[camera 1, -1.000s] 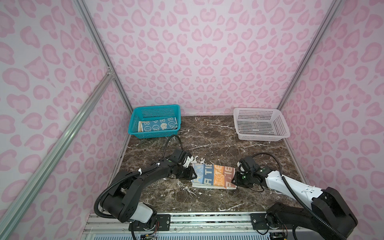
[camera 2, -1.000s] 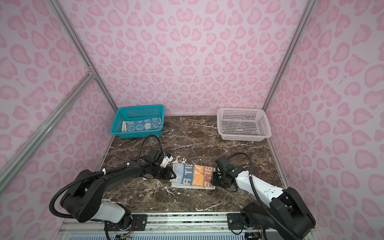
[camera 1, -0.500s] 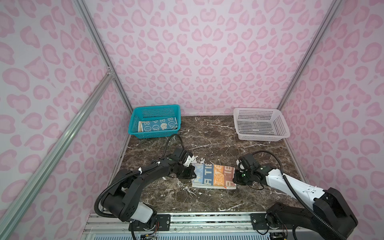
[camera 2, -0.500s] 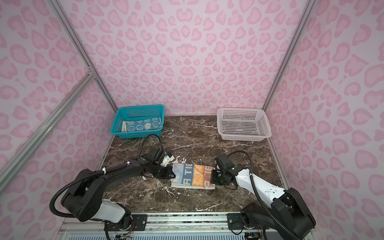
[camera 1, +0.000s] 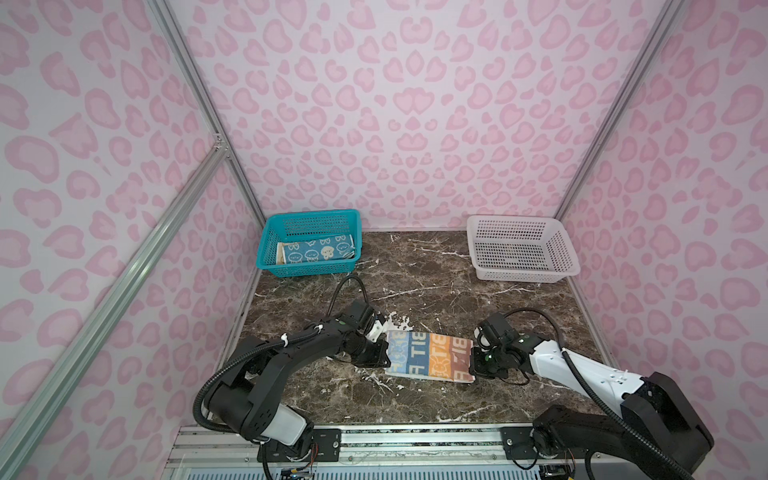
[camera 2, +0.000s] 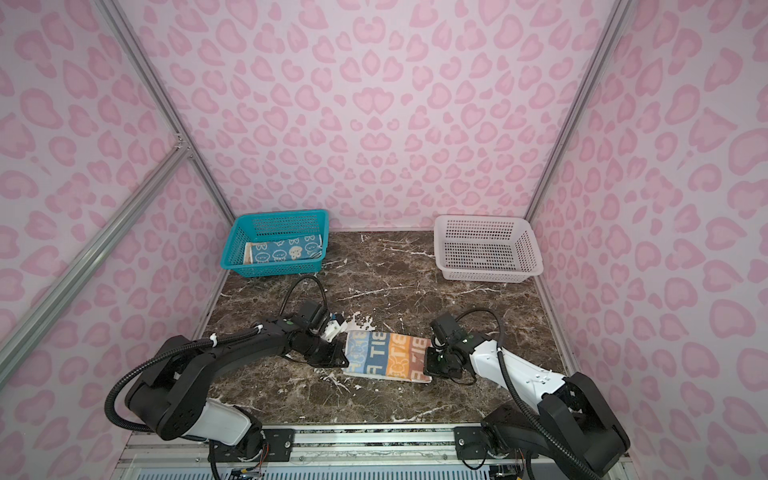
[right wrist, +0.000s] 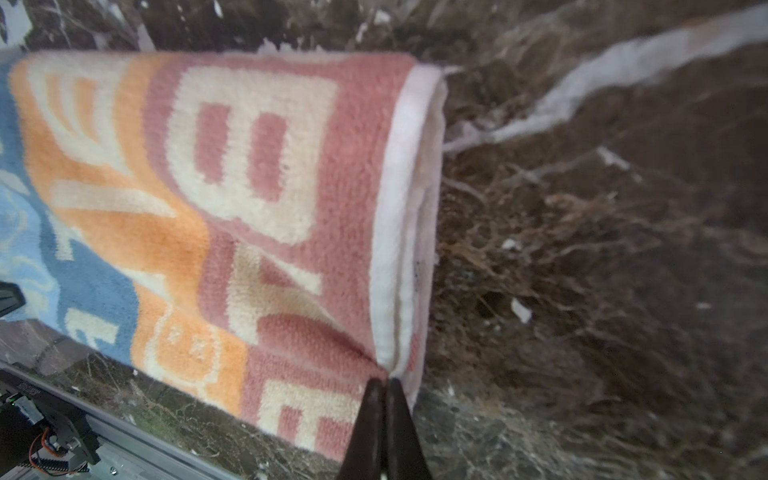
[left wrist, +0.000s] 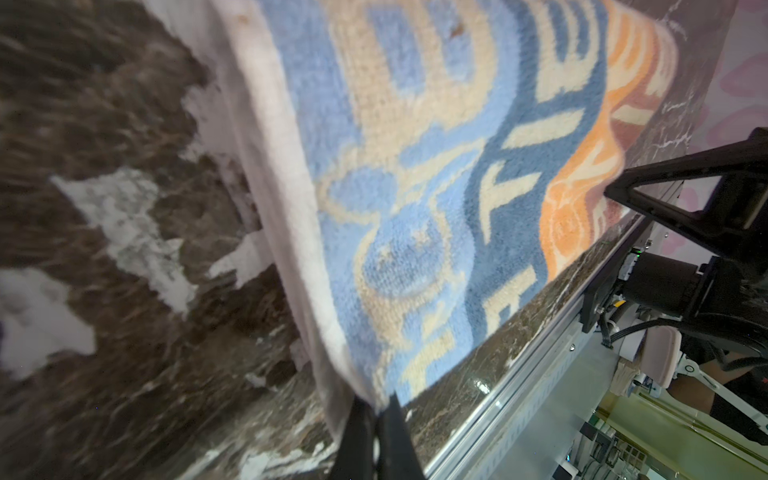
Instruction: Fold and stack the towels
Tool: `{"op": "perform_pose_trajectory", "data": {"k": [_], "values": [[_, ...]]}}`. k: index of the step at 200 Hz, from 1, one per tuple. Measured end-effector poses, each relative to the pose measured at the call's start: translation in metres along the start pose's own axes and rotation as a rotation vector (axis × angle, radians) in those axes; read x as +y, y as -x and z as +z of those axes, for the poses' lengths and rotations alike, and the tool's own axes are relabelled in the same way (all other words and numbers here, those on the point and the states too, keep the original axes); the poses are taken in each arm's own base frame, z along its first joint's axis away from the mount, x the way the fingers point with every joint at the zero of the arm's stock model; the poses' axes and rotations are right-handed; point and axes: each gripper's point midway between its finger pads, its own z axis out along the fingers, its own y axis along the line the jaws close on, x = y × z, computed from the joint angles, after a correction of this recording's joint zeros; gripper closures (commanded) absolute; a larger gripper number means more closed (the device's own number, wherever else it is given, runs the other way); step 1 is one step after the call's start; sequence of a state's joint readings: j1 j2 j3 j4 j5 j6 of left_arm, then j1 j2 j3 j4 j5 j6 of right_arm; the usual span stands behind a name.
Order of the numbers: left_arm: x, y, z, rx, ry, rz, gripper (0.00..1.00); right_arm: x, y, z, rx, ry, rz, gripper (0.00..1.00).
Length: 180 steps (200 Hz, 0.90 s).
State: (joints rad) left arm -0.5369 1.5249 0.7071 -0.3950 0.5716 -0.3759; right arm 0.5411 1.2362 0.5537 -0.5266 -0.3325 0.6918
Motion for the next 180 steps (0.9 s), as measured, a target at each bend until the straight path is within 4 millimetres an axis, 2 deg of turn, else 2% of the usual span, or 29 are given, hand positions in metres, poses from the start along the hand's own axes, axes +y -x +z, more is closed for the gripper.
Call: {"op": "perform_pose_trajectory", "data": {"k": [25,37,60,65,69,93,115,146,167,180], "values": [[0.003,-0.003,0.005,0.021,0.007,-0.008,0.94,0.000,0.002,0.001,-0.005,-0.013,-0.011,0.88],[0.003,-0.003,0.005,0.022,0.011,-0.007,0.86,0.001,0.003,0.000,-0.007,-0.015,-0.016,0.84],[0.001,-0.003,0.001,0.019,0.016,-0.002,0.66,0.002,0.009,-0.008,-0.037,-0.024,-0.036,0.74],[0.002,-0.001,-0.001,0.009,0.030,0.003,0.65,0.004,0.011,-0.010,-0.046,-0.018,-0.044,0.72],[0.002,-0.001,-0.003,0.003,0.037,0.005,0.59,0.006,0.012,-0.013,-0.053,-0.012,-0.048,0.70],[-0.001,0.005,-0.015,-0.020,0.066,0.019,0.53,0.015,0.024,-0.027,-0.116,0.004,-0.088,0.65],[-0.007,0.012,-0.026,-0.042,0.083,0.045,0.52,0.019,0.029,-0.032,-0.137,0.008,-0.122,0.65],[-0.018,0.026,-0.041,-0.082,0.097,0.072,0.53,0.025,0.035,-0.028,-0.128,0.013,-0.144,0.81],[-0.033,0.041,-0.049,-0.120,0.064,0.100,0.63,0.033,0.039,-0.020,-0.115,0.030,-0.155,0.90],[-0.042,0.050,-0.049,-0.141,0.028,0.102,0.76,0.039,0.041,-0.015,-0.104,0.041,-0.163,0.94]]}}
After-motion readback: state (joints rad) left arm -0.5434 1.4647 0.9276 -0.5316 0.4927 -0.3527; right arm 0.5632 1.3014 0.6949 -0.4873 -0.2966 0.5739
